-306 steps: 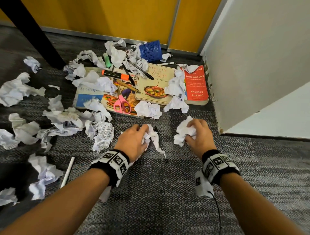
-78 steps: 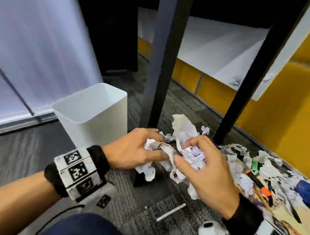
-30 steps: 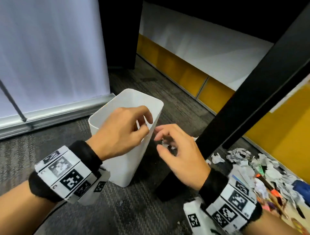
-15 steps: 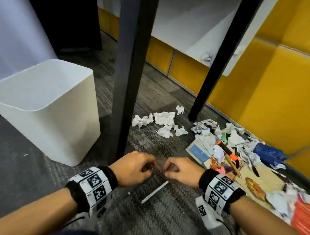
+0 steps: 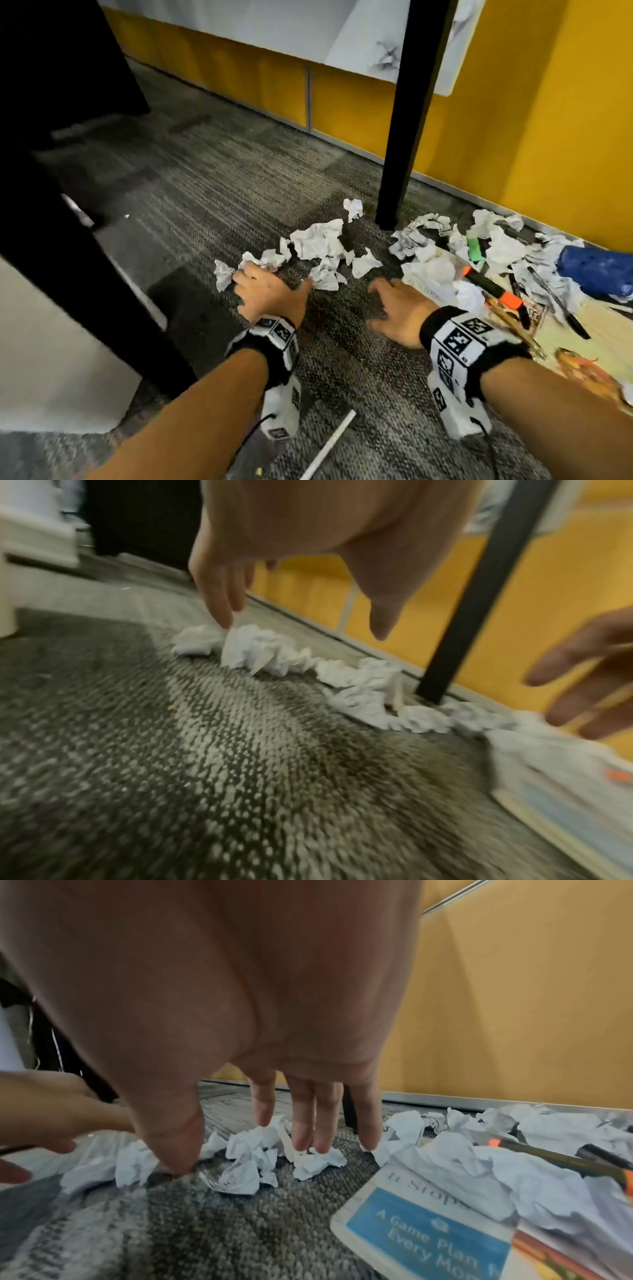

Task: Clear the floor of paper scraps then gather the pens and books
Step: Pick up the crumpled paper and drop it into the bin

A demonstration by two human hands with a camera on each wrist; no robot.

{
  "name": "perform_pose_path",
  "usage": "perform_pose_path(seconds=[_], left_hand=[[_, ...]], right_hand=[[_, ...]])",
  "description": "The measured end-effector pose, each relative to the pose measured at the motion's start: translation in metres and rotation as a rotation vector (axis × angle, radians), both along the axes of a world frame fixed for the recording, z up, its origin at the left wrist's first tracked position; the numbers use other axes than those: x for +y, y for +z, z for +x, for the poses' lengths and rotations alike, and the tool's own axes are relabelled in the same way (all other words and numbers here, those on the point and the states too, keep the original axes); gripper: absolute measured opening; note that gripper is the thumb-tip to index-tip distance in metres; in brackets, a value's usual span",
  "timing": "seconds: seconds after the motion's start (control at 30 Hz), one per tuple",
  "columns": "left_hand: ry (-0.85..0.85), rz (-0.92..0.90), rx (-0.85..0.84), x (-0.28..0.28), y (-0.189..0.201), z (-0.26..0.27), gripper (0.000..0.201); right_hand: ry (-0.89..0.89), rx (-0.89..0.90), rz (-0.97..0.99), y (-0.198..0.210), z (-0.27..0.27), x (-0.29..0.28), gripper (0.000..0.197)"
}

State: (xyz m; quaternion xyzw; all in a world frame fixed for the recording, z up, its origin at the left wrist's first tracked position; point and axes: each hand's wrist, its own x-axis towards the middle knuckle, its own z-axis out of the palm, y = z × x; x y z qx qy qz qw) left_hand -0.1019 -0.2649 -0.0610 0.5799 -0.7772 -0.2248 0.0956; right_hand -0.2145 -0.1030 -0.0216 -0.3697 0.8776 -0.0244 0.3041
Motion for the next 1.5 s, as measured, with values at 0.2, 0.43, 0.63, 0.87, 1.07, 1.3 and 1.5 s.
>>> perform_pose_path(seconds=[0.2,0.43,0.63,0.87,1.07,1.3,1.5], left_hand=[[0.320,0.136,-0.077,-0.062,-0.044,-0.029,0.134],[0.313,0.146,0.029,-0.106,-0.050,-0.030,0.137],[-0.232,0.089,-0.234,-0.112,-0.069,-0.043,0.072],[-0.526,-0.003,-0.124,-0.085,-0.069,-0.063,0.033],[-0.445,-0.010,-0.170,-0.082,-0.036,-0.105,0.078],[-0.818,0.031,-0.501,-0.063,-0.041,-0.155,0.064],[-0.850,0.010,-0.461,-0.038,-0.049,-0.134,0.097]], right_hand=[[-0.041,0.042,0.055,-0.029,-0.019,-0.011,0.088],[-0.007,0.021,0.042,-0.033,-0.053,-0.044,0.111],[-0.236,0.047,-0.224,-0.075,-0.058,-0.088,0.123],[0.053,0.200,-0.176,-0.108,-0.047,-0.097,0.044],[0.161,0.190,-0.127,-0.118,-0.061,-0.066,0.027],[0.025,0.145,-0.179,-0.108,-0.065,-0.023,0.058],[0.075,0.312,-0.065,-0.116,-0.066,-0.031,0.040]])
